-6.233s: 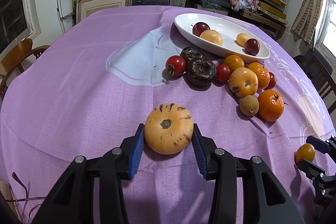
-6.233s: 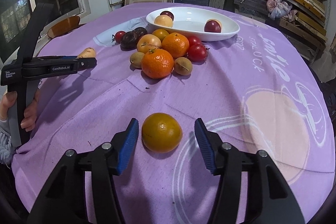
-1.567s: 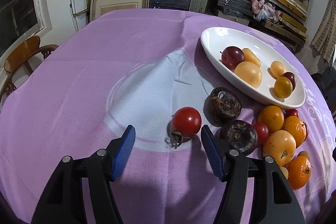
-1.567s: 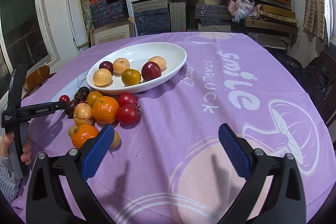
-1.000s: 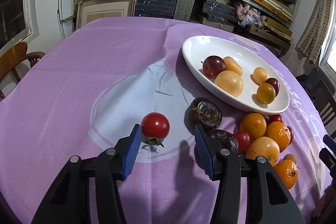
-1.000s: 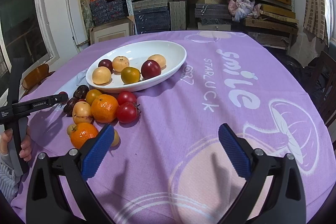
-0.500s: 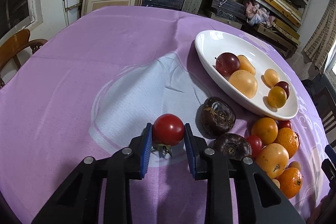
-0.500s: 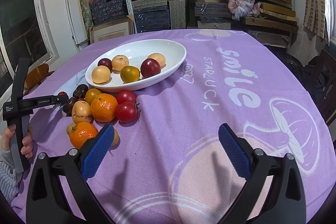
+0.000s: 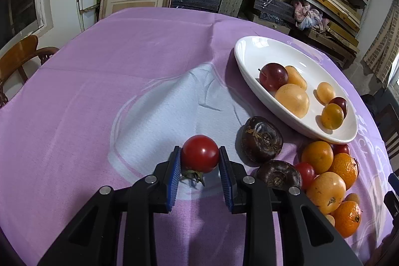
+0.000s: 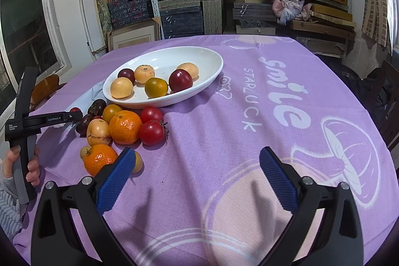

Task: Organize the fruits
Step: 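Close the right tool on the small brown round fruit while the left tool holds the tomato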

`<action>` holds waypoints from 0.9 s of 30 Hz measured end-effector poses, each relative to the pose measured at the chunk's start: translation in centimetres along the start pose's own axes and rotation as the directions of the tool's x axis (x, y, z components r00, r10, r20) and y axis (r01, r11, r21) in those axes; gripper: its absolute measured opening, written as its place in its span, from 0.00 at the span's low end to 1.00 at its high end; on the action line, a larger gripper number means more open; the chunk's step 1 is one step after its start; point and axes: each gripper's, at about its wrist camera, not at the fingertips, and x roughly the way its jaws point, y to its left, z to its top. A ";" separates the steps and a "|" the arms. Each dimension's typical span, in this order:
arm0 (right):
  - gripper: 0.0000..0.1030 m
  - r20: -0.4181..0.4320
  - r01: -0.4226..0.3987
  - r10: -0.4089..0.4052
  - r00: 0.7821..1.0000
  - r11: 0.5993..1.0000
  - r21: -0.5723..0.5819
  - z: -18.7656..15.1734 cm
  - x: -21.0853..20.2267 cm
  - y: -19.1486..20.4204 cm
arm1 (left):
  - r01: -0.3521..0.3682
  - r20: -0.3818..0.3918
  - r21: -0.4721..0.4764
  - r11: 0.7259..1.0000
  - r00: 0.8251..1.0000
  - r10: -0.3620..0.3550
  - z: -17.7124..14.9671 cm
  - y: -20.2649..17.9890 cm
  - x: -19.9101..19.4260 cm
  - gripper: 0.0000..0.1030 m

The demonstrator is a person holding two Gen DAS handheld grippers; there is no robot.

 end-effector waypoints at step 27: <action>0.50 -0.151 -0.072 0.039 0.988 0.973 -0.221 -0.6 2.4 6.2 | 0.063 0.027 0.140 0.988 0.997 -0.067 -6.8 -2.8 -6.2 0.29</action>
